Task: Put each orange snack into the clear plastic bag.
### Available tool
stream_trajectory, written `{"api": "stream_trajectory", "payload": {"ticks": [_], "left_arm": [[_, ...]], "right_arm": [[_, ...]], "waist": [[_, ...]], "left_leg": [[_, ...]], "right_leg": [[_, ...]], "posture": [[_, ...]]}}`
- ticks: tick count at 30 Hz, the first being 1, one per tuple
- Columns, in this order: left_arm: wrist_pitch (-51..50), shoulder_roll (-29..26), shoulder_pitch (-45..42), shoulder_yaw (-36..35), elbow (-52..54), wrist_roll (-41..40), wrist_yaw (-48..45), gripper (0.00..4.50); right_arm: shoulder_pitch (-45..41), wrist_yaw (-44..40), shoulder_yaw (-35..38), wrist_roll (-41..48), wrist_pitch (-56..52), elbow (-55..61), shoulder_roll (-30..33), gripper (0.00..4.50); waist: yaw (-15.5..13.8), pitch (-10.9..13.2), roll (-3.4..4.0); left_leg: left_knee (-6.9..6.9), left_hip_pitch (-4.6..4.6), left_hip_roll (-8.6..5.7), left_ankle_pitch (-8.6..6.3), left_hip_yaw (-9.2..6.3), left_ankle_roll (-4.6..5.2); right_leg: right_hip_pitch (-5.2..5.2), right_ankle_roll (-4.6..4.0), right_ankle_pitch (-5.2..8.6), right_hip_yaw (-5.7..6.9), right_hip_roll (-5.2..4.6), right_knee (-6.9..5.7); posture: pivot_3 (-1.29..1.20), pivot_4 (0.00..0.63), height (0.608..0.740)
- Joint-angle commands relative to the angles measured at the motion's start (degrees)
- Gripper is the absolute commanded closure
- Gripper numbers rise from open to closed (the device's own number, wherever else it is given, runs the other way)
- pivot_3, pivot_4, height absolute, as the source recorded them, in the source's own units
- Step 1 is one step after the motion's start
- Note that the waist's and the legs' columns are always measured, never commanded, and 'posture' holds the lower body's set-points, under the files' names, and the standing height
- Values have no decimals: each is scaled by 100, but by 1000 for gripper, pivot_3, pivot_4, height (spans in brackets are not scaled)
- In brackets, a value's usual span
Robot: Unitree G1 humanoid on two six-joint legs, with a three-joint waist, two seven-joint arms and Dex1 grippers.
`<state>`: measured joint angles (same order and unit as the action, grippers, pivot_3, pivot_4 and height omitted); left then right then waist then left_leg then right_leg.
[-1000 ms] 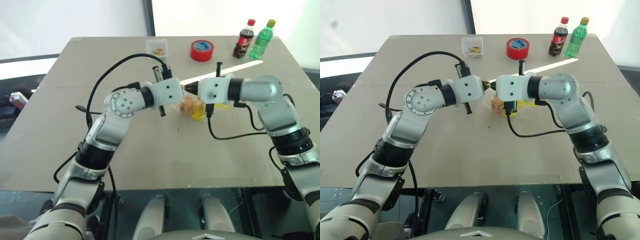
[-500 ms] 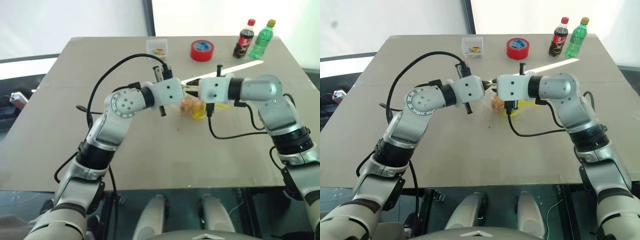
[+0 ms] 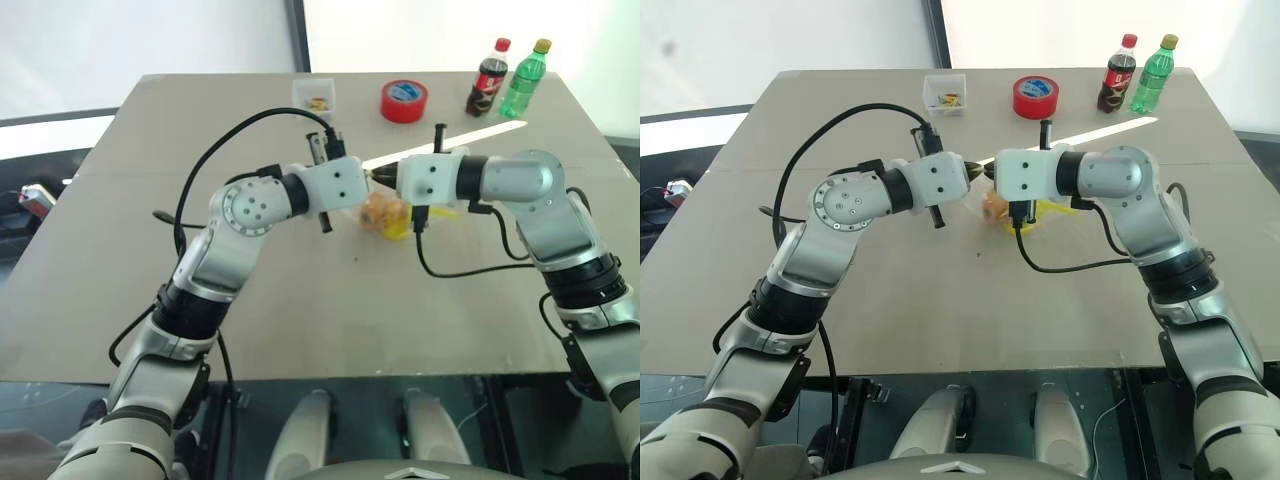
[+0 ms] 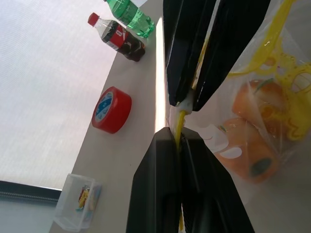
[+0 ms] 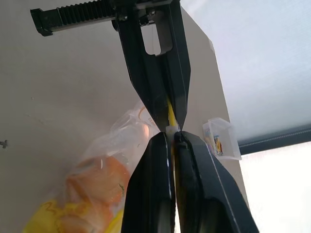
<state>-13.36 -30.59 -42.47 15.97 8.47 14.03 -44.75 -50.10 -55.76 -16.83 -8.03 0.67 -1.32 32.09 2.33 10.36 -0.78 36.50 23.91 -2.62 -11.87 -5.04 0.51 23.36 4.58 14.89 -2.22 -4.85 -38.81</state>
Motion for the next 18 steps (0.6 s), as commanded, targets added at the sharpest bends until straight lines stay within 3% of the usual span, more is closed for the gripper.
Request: {"api": "stream_trajectory", "payload": {"ticks": [1, 18], "left_arm": [[119, 6, -43, -48, 148, 2, 52, 4500], [250, -629, 284, -412, -202, 110, 230, 4500]], "right_arm": [[-169, 36, 147, 39, 60, 120, 37, 4423], [77, 130, 380, -65, -50, -38, 618, 4423]], "waist": [[0, 0, 0], [-3, 0, 0]], "left_leg": [[0, 0, 0, 0, 0, 0], [0, 0, 0, 0, 0, 1]], "right_leg": [[0, 0, 0, 0, 0, 0], [0, 0, 0, 0, 0, 0]], "posture": [[0, 150, 740], [0, 150, 740]]}}
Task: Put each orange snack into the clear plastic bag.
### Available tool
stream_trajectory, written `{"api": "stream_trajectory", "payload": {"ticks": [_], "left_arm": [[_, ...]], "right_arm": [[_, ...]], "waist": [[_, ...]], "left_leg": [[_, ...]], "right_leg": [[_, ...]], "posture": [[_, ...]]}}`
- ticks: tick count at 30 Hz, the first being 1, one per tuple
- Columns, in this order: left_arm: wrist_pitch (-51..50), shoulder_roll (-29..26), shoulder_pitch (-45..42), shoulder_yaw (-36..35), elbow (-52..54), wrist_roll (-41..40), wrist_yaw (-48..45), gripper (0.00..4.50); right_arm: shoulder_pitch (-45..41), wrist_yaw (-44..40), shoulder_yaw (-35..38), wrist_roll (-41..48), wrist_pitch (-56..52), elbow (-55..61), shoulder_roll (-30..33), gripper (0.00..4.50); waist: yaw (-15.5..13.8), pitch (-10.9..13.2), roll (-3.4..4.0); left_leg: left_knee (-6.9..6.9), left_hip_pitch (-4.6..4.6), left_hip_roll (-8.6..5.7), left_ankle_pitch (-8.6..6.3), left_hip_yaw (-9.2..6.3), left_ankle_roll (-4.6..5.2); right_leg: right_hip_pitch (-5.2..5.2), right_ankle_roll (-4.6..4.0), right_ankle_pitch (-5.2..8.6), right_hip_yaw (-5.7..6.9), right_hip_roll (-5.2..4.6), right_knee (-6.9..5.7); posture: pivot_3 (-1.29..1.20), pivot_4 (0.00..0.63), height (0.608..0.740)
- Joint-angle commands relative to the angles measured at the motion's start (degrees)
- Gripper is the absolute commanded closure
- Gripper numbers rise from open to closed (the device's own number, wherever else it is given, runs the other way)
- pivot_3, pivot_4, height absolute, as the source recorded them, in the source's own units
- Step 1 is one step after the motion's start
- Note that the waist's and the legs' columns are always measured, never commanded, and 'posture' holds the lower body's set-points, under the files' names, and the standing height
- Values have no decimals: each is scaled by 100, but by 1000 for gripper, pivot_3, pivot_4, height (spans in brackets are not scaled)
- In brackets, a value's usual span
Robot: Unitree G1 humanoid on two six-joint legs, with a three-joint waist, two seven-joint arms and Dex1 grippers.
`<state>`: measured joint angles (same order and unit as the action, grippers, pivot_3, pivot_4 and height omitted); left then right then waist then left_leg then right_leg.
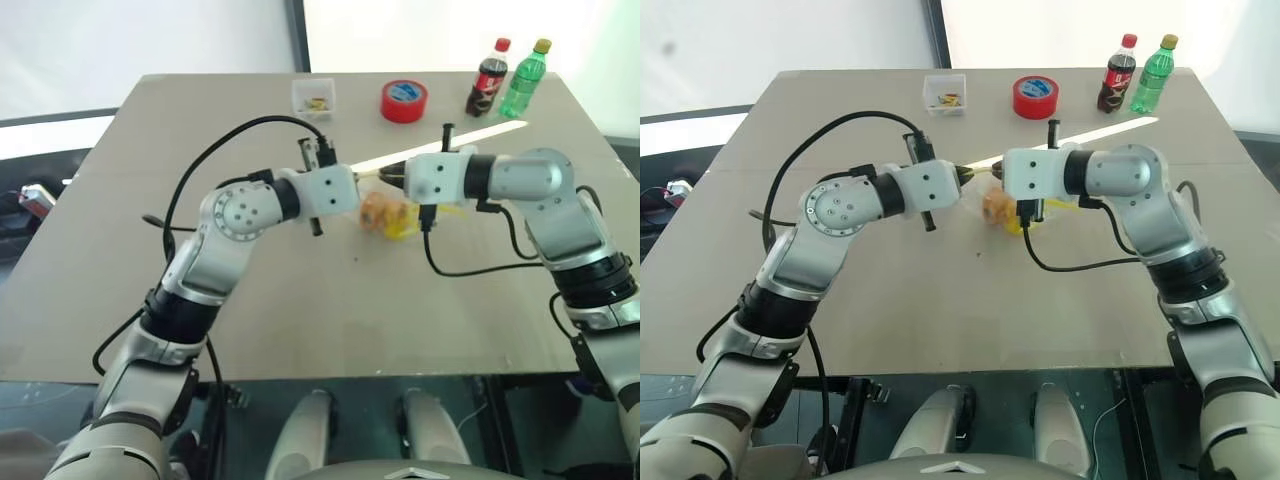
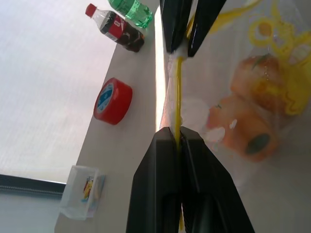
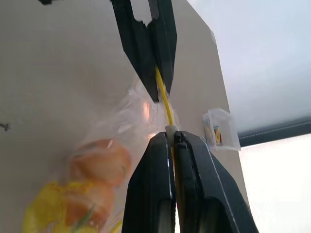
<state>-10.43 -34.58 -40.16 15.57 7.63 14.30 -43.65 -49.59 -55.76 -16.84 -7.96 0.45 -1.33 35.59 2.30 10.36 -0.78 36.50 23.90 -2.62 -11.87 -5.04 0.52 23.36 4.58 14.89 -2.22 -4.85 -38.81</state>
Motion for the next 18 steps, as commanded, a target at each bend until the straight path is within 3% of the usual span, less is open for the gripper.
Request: {"api": "stream_trajectory", "payload": {"ticks": [1, 18], "left_arm": [[-37, -252, 57, -374, -132, 73, 130, 4500], [-96, -231, -4, -294, -107, 37, 104, 4500]], "right_arm": [[49, 149, 380, -103, -51, -60, 323, 4423], [329, 349, 274, -694, -717, -364, 1157, 4423]], "waist": [[-1, 0, 0], [2, 0, 0]], "left_leg": [[0, 0, 0, 0, 0, 0], [0, 0, 1, -1, 4, 1]], "right_leg": [[0, 0, 0, 0, 0, 0], [0, 0, 0, -2, 0, 0]], "posture": [[0, 150, 740], [0, 150, 740]]}}
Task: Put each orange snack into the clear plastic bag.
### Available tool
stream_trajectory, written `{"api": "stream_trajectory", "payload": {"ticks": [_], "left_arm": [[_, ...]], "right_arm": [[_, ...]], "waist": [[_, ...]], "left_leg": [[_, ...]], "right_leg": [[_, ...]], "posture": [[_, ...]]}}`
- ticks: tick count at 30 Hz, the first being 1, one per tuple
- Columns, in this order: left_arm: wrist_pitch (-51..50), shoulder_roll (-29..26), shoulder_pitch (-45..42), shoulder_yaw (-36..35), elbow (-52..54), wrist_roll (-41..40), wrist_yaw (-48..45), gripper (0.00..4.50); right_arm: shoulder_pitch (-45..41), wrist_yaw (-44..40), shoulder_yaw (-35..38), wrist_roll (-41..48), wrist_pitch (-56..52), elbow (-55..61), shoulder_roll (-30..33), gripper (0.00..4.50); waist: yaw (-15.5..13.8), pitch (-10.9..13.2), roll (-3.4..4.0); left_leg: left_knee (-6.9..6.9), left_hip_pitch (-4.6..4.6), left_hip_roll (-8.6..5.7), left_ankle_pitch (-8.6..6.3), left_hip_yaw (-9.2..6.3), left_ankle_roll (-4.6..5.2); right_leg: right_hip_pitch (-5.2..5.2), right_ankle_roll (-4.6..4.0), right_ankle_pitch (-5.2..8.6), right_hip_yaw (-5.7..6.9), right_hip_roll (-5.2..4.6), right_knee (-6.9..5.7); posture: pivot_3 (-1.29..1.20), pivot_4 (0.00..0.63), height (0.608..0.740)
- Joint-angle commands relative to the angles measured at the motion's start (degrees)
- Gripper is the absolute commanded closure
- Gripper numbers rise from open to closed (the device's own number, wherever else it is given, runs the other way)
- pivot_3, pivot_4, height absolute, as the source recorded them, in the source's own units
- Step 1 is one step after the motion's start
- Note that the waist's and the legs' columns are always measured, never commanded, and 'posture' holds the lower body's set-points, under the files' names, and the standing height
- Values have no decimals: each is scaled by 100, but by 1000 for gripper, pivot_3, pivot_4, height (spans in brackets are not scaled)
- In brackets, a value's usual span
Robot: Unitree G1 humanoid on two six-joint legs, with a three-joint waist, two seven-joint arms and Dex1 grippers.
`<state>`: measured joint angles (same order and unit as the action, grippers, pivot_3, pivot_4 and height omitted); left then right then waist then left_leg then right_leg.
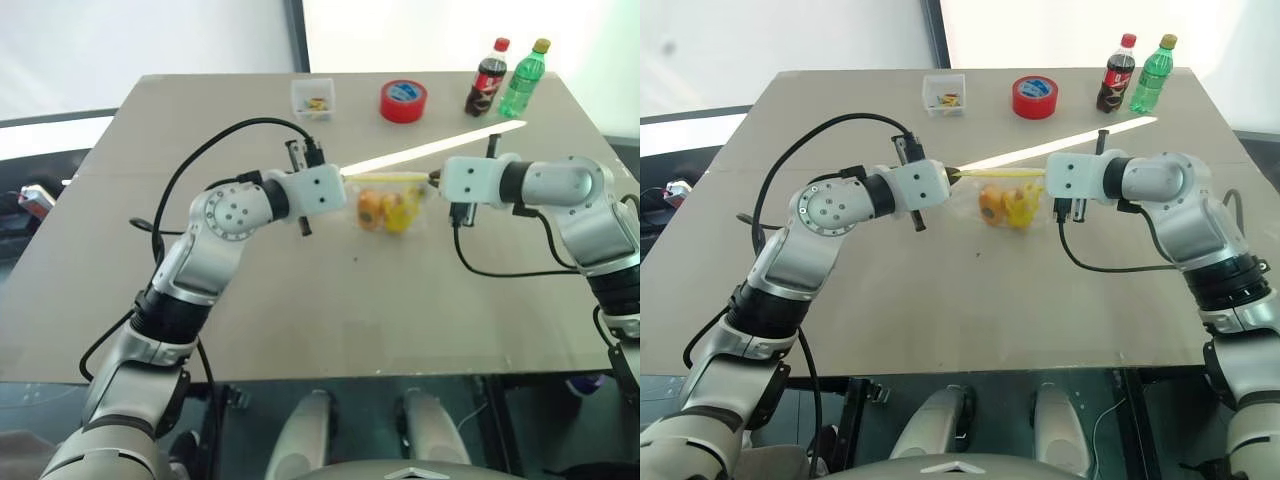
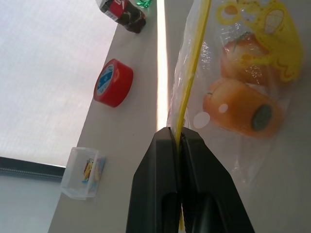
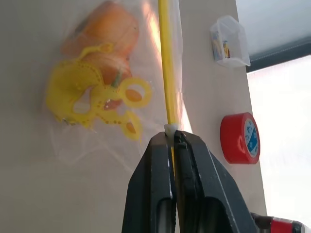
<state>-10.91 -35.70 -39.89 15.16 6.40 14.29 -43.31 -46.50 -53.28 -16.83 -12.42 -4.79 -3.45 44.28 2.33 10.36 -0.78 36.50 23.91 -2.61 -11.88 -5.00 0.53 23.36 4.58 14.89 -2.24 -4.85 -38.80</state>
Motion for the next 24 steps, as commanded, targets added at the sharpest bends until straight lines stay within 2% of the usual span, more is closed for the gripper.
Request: {"api": "stream_trajectory", "payload": {"ticks": [1, 8, 11, 15, 17, 19, 22, 24], "left_arm": [[-44, -117, -37, -249, 10, 37, 66, 4500], [-29, -71, -58, -200, -38, 77, 105, 4500], [29, -21, -88, -196, -136, 139, 233, 4500], [240, 128, -407, -284, -477, 351, 790, 4500], [625, 164, -902, -500, -784, 658, 1638, 4500], [886, 89, -1179, -601, -1012, 821, 2066, 4500], [923, 57, -1035, -601, -1137, 678, 1923, 4500], [669, 56, -683, -491, -972, 489, 1470, 4500]], "right_arm": [[32, 99, 259, -292, -231, -157, 316, 4423], [92, 124, 204, -493, -281, -204, 393, 4423], [-27, 394, 298, -451, -162, -246, 175, 4423], [-329, 961, 437, -409, 96, -482, -96, 4423], [-586, 1270, 619, -268, 241, -590, -244, 4423], [-752, 1366, 726, -169, 236, -624, -327, 4423], [-685, 1141, 710, -66, 96, -536, -318, 4423], [-456, 828, 630, 22, -13, -400, -229, 4423]], "waist": [[-1, 0, 0], [2, 0, 0], [3, 0, 0], [0, 1, -1], [-7, 5, -6], [-10, 12, -17], [-7, -2, -13], [-4, -4, -12]], "left_leg": [[0, 0, 0, 0, 0, 0], [0, 0, 0, 0, 2, 0], [0, 0, 0, 0, 1, 0], [2, -1, 0, 0, 0, 0], [3, -1, -1, 1, 0, -1], [6, 13, -1, 3, -2, -4], [4, 22, -2, 13, 0, -22], [-5, 17, -2, 13, 5, -24]], "right_leg": [[0, 0, 0, 0, 0, 0], [0, 0, 0, -1, 0, 0], [0, 0, 0, -1, 0, -1], [0, 0, 0, -1, 0, -4], [0, 0, 0, -1, 0, -4], [14, 0, -1, 0, 0, -8], [20, 0, -1, -1, -2, 2], [15, 0, 0, -5, -3, 15]], "posture": [[0, 150, 740], [0, 150, 740], [0, 150, 740], [0, 150, 740], [0, 150, 740], [0, 150, 740], [0, 150, 740], [0, 150, 740]]}}
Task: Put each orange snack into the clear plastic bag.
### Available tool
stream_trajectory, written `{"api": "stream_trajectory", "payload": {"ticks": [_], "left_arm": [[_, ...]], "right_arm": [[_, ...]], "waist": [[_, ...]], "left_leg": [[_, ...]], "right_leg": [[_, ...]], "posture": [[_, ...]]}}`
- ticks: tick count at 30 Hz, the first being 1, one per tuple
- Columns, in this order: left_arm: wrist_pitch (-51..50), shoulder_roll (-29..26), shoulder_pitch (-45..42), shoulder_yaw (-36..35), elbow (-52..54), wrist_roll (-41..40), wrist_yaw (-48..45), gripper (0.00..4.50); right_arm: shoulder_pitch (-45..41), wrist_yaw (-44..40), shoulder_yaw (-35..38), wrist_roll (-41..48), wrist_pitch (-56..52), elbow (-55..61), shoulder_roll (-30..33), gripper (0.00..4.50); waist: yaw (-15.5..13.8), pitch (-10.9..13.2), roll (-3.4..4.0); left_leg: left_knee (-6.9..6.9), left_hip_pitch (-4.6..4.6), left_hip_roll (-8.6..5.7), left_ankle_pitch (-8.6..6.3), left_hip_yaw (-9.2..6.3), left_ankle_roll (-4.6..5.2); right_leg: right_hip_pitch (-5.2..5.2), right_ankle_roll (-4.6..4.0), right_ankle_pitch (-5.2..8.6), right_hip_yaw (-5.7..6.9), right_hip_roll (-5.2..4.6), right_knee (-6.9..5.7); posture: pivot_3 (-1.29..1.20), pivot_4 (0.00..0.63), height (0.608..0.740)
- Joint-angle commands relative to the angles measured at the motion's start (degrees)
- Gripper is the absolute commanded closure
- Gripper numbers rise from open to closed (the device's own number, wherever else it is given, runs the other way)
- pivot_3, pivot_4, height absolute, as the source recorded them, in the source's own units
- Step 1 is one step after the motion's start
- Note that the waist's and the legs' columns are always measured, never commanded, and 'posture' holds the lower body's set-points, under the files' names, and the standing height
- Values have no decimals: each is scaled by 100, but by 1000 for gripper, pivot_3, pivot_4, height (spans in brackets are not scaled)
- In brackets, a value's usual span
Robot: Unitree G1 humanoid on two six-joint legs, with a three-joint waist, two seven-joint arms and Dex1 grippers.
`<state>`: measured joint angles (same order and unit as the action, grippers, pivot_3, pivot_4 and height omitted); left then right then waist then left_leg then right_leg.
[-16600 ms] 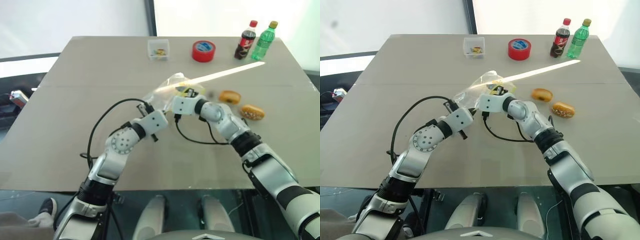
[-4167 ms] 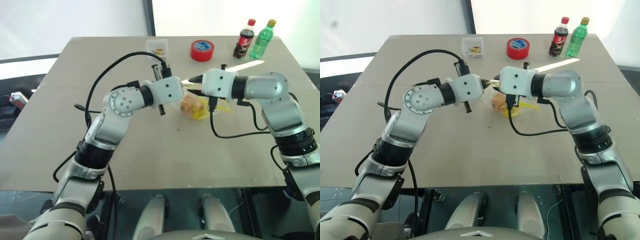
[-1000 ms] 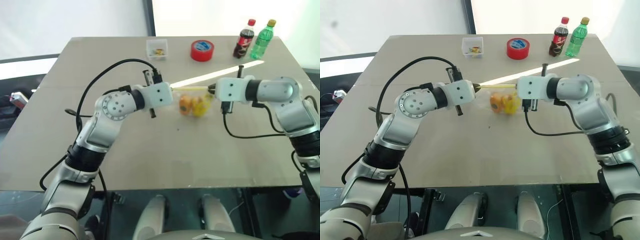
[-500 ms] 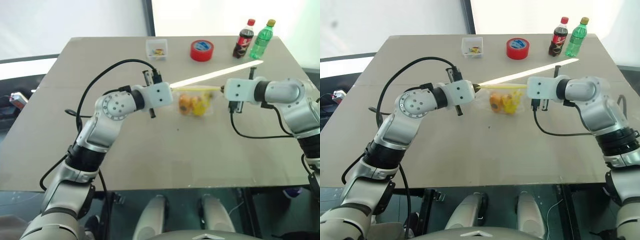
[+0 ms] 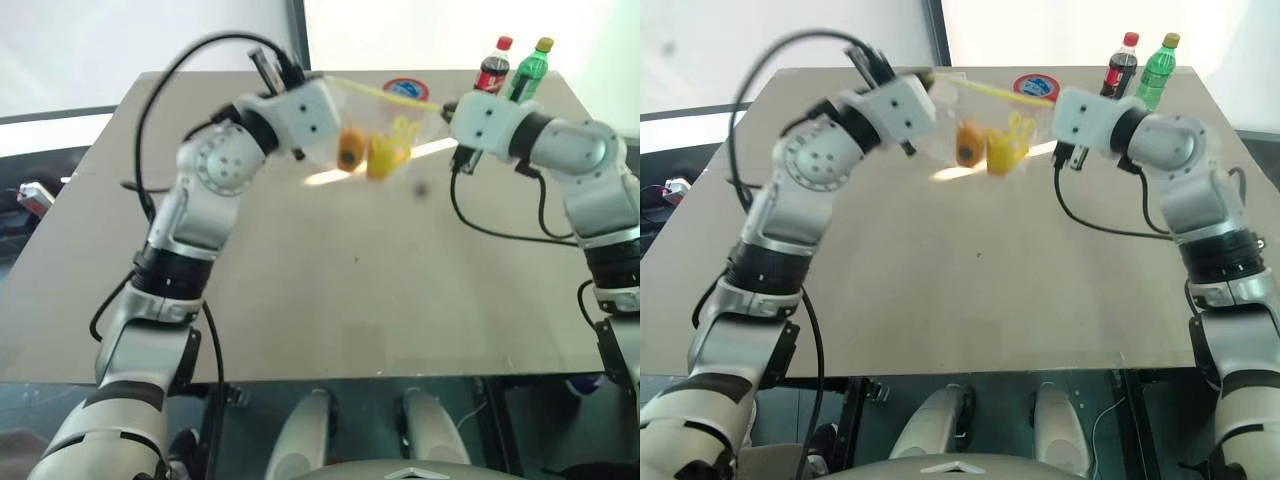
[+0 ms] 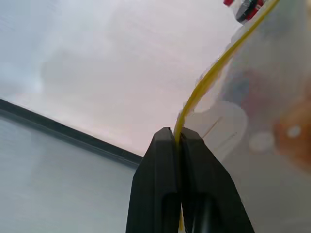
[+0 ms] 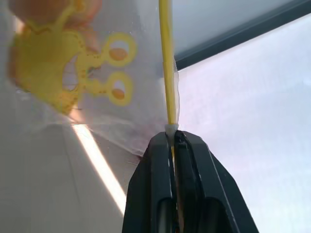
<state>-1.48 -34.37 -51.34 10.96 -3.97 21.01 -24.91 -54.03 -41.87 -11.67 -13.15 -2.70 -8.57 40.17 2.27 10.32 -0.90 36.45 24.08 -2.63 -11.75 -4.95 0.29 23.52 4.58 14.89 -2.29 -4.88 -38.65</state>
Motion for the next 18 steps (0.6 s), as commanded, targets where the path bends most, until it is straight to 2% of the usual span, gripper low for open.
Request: {"api": "stream_trajectory", "payload": {"ticks": [1, 5, 8, 9, 11, 12, 18], "left_arm": [[-497, -82, 689, 10, 218, -323, -697, 4500], [-1310, -127, 1731, 265, 1103, -857, -1754, 4500], [-2030, -65, 2336, 314, 1802, -1123, -2049, 3578], [-2279, -36, 2501, 311, 1996, -1213, -2104, 3070], [-2787, 78, 2796, 203, 2332, -1363, -2041, 2275], [-3110, 242, 2939, 14, 2486, -1517, -1899, 1871], [-3839, 861, 4031, -1384, 3218, -2370, -1318, 1871]], "right_arm": [[432, -457, 77, 133, -266, 191, 228, 4423], [1069, -1095, -19, 350, -612, 632, 391, 4423], [1587, -1410, 78, 650, -1020, 1047, 476, 3526], [1728, -1423, 139, 739, -1196, 1151, 479, 3002], [2056, -1505, 264, 903, -1477, 1321, 562, 2240], [2252, -1551, 376, 1046, -1692, 1407, 601, 2216], [3549, -1967, 1389, 2187, -2260, 1977, 875, 2216]], "waist": [[6, 0, 0], [11, 7, 1], [2, 7, 1], [0, 7, 1], [-4, 6, 1], [-5, 6, 1], [-16, 7, 0]], "left_leg": [[-2, 1, 0, -1, 1, 1], [1, 17, 0, -7, -1, 13], [17, 40, 2, -11, -10, 20], [25, 42, 2, -12, -13, 22], [33, 40, 3, -14, -16, 26], [38, 38, 4, -15, -18, 26], [54, 12, 16, -15, -25, 27]], "right_leg": [[0, 0, 0, -1, 0, 3], [8, 0, 0, 1, 1, 3], [29, 0, 0, 7, 2, -8], [29, 0, 0, 11, 2, -14], [25, 0, 0, 12, 2, -21], [21, 0, 0, 13, 3, -23], [-13, 1, -1, 22, 4, -28]], "posture": [[0, 150, 740], [0, 150, 740], [0, 150, 740], [0, 150, 740], [0, 150, 740], [0, 150, 740], [0, 150, 740]]}}
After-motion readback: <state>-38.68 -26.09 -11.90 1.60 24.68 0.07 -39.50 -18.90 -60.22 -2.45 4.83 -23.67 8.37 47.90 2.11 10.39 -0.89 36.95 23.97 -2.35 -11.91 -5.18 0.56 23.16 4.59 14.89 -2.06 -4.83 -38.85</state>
